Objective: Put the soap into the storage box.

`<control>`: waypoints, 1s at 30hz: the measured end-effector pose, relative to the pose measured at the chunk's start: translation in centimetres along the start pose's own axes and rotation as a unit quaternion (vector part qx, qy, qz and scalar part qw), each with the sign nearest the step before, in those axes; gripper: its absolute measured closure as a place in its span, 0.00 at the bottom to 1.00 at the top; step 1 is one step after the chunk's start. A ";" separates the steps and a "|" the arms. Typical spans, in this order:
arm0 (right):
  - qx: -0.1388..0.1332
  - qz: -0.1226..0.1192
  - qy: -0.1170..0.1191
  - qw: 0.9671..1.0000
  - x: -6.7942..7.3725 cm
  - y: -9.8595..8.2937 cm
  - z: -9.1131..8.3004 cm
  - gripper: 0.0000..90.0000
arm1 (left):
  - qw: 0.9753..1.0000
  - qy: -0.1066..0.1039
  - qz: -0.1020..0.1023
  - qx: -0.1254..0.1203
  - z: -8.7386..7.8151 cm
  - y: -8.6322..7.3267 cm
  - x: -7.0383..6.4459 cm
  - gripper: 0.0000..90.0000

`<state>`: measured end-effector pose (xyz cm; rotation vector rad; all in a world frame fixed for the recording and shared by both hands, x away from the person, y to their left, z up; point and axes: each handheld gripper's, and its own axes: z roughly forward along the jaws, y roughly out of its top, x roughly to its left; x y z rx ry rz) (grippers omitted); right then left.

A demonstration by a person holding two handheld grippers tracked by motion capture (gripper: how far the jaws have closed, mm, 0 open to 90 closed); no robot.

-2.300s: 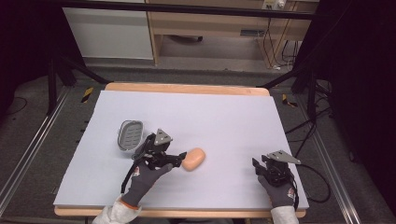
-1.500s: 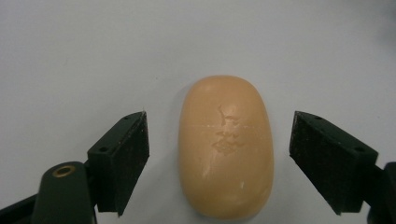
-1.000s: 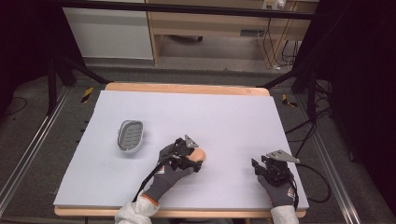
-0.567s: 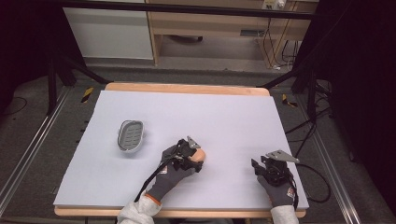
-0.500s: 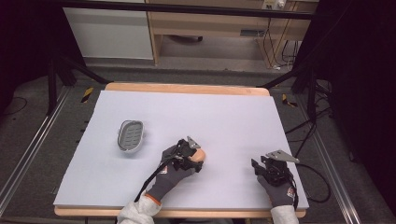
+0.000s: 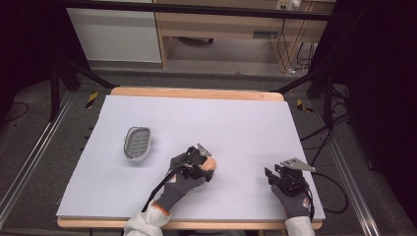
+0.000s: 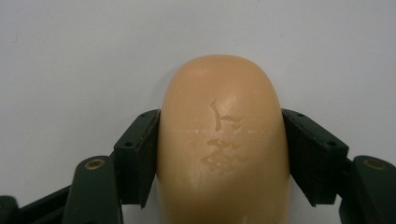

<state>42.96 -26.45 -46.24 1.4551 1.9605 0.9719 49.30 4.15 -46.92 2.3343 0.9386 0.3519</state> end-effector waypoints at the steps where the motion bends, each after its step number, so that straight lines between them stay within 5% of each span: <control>1: 0.001 0.000 0.000 1.000 0.0 0.0 0.0 0.63 | 1.000 0.000 -0.002 -0.002 -0.1 0.0 0.0 0.36; 16: -0.006 0.002 -0.001 1.000 0.0 0.0 -0.2 0.63 | 0.999 -0.005 -0.014 -0.034 -3.8 0.2 0.7 0.36; 30: -0.011 0.001 -0.003 1.000 0.1 0.0 -0.2 0.63 | 0.997 0.012 -0.035 -0.066 -7.8 -0.7 3.2 0.36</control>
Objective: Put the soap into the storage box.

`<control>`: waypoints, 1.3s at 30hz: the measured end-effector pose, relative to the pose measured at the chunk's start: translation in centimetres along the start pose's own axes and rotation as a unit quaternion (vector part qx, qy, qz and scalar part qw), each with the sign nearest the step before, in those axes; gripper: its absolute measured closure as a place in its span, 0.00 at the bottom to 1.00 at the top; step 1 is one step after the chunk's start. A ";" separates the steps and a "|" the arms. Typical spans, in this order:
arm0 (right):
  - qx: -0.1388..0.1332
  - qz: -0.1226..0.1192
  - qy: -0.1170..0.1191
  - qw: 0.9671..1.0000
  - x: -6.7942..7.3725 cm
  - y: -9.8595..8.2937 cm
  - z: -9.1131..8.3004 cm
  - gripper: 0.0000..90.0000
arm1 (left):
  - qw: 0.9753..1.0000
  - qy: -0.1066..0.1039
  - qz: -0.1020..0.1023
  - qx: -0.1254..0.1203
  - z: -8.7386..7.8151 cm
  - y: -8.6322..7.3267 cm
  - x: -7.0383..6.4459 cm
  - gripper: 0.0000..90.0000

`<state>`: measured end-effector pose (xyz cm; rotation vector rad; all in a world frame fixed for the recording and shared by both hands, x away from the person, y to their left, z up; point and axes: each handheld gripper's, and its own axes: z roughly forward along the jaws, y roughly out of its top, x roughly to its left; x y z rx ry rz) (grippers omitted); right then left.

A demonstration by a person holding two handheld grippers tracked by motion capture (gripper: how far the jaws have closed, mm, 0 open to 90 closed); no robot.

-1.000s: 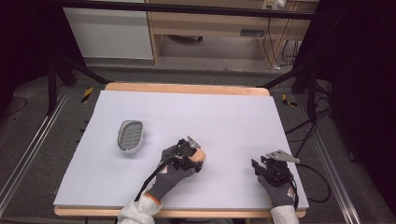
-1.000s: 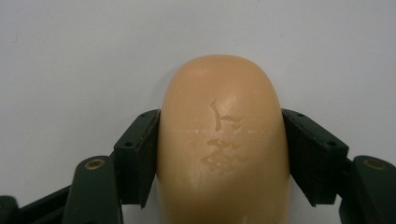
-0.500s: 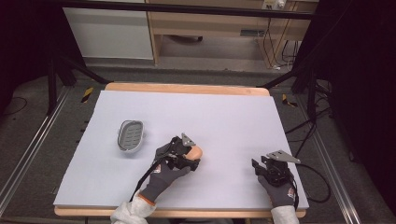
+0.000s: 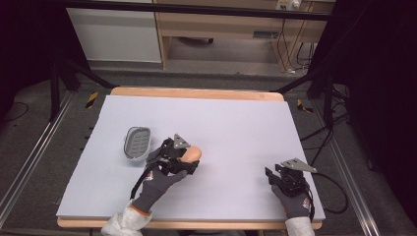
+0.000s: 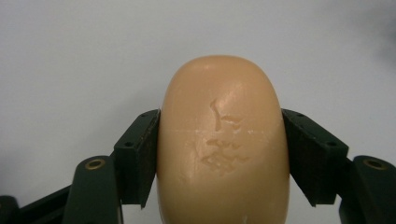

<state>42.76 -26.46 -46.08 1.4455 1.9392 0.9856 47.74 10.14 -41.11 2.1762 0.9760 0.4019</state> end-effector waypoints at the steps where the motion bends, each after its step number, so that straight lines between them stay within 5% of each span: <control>1: 0.000 0.000 0.000 1.000 0.0 0.0 0.0 0.63 | 1.000 0.002 -0.004 -0.005 -0.3 0.0 0.2 0.36; 20: -0.003 0.002 -0.002 1.000 0.0 0.0 -0.2 0.63 | 0.998 0.023 -0.039 -0.040 -3.9 -1.2 3.4 0.36; 39: -0.003 0.003 -0.004 1.000 0.0 0.0 -0.1 0.62 | 0.993 0.056 -0.076 -0.068 -6.8 -2.2 6.7 0.36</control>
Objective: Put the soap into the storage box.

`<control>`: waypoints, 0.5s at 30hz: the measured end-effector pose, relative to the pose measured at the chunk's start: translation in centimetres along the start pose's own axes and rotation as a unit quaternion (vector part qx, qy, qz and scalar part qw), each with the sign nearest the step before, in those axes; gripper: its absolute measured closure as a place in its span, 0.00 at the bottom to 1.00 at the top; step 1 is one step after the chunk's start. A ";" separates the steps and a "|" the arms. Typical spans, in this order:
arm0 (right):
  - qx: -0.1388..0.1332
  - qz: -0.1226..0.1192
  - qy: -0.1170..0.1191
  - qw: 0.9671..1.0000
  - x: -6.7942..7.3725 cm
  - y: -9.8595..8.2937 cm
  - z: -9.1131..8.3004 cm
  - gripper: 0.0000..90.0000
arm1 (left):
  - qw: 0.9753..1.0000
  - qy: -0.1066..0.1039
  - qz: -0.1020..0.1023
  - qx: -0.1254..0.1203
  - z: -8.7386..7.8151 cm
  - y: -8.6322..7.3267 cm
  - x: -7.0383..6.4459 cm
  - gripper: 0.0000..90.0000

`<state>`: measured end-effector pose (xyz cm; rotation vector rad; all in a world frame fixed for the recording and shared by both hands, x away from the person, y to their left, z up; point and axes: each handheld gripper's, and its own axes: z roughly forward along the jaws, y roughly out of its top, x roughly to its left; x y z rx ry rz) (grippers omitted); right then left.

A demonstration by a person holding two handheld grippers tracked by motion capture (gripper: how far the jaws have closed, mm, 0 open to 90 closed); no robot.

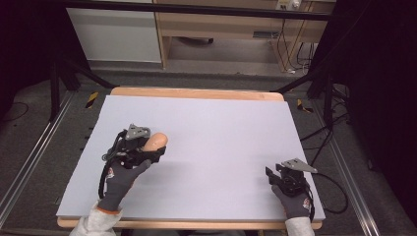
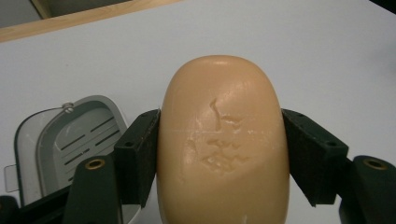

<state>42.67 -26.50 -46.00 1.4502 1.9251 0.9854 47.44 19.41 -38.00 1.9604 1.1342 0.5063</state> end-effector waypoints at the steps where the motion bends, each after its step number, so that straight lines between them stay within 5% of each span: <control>1: 0.000 0.000 0.000 1.000 0.0 0.0 0.0 0.62 | 1.000 0.001 -0.002 0.000 0.0 0.0 0.1 0.36; 15: -0.002 -0.004 0.000 1.000 0.1 0.0 0.1 0.62 | 0.999 0.028 -0.026 -0.004 0.5 0.4 2.5 0.36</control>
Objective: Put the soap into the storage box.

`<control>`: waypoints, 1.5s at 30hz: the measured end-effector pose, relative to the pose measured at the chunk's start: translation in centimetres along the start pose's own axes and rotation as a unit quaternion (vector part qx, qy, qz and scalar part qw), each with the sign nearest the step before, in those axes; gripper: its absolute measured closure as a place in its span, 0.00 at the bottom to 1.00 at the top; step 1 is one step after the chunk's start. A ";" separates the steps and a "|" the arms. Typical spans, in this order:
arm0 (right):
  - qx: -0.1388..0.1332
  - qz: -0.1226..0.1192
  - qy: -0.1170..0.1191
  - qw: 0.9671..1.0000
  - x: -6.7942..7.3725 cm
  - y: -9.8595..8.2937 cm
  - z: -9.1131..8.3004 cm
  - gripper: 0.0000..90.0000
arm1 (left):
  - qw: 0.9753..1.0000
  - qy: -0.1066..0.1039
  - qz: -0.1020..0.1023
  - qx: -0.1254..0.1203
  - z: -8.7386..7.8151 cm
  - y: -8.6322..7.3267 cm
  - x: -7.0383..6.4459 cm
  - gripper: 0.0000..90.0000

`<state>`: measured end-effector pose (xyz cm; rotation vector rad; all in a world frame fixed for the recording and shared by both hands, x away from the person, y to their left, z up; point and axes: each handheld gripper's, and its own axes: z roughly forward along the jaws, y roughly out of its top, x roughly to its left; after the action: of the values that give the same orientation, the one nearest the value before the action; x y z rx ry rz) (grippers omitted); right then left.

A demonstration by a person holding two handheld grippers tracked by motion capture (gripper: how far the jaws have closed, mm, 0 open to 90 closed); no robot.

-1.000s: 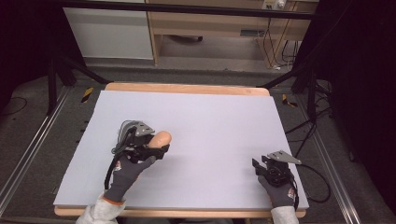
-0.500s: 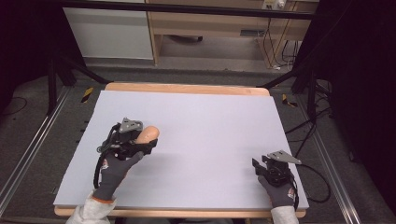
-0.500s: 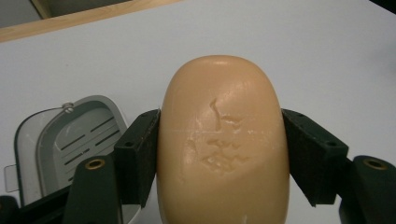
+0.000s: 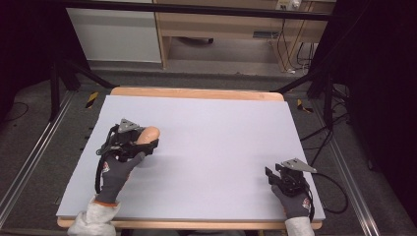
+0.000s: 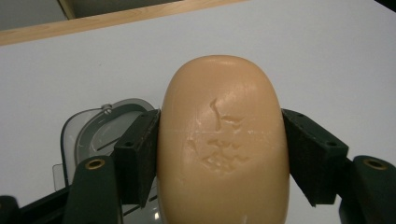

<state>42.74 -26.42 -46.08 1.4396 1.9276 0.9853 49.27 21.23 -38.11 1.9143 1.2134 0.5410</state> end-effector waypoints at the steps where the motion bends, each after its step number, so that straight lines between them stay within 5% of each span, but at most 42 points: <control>1: 0.000 0.000 0.000 1.000 0.0 0.0 0.0 0.62 | 1.000 0.001 -0.002 -0.001 0.1 0.0 0.1 0.36; 21: 0.001 0.000 0.003 1.000 0.0 0.0 0.1 0.62 | 0.999 0.031 -0.034 0.011 2.6 -1.1 2.6 0.36; 45: 0.004 0.002 0.004 1.000 0.2 0.0 0.1 0.61 | 0.997 0.053 -0.042 0.026 3.5 -1.9 4.0 0.36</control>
<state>42.77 -26.23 -46.16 1.4465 1.9368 0.9873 52.48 23.89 -41.97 1.8891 1.3809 0.5778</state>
